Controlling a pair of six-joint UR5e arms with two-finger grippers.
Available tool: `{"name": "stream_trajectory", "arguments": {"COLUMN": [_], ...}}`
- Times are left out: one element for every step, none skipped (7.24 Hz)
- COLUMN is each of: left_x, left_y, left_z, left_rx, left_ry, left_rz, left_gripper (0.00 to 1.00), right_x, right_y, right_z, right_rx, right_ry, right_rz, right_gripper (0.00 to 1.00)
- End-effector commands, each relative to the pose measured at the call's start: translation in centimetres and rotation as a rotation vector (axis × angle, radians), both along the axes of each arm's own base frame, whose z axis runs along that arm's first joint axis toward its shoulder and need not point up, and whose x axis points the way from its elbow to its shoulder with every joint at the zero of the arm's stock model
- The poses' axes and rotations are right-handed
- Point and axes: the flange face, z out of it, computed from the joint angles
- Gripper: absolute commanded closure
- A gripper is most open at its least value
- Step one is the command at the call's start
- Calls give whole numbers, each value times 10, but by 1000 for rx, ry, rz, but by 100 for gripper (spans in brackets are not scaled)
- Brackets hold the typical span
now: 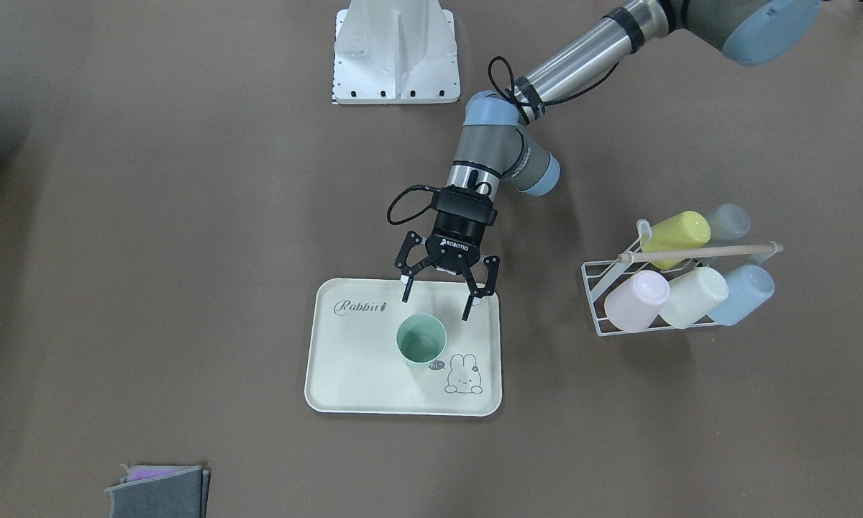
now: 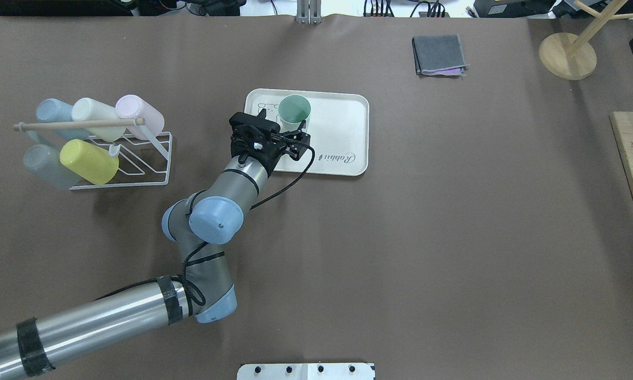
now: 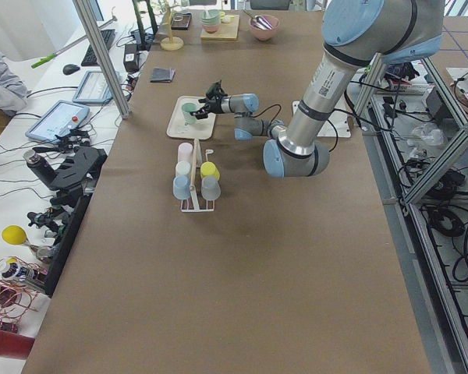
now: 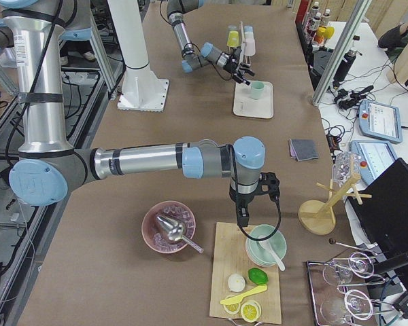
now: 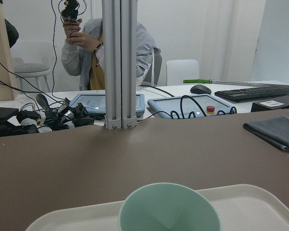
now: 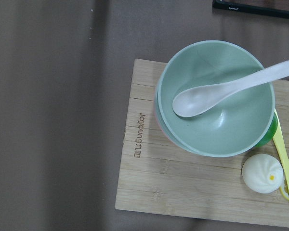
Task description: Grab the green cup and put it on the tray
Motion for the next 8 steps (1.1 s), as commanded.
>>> {"name": "stream_trajectory", "arguments": {"left_x": [-43,-63,-82,-103,-124,-135,-156,-189], "left_y": [-7,-7,-10,-17,-29,-35,-48,-70], "left_z": [-31,-41,-49,-54,-60,-63,-57,-33], "left_rx": [30,21,15,-5,-34,-53,-95,-150], "left_ry": [-26,-48,-84,-116,-143,-158,-189,-211], "left_rz": [64,109,136,171,203,227,254,291], "left_gripper": [2,2,2,2,2,2,2,2], "right_x": [0,0,0,0,0,0,0,0], "right_y": [1,1,1,1,1,1,1,1], "right_z": [0,-1,0,0,-1,-1,-1,-1], "right_rx": [-1,1,-1,-2,0,0,2,2], "right_ry": [0,0,-2,-1,-2,0,0,0], "right_rz": [0,0,0,0,1,1,1,1], "right_gripper": [0,0,0,0,0,0,0,0]}}
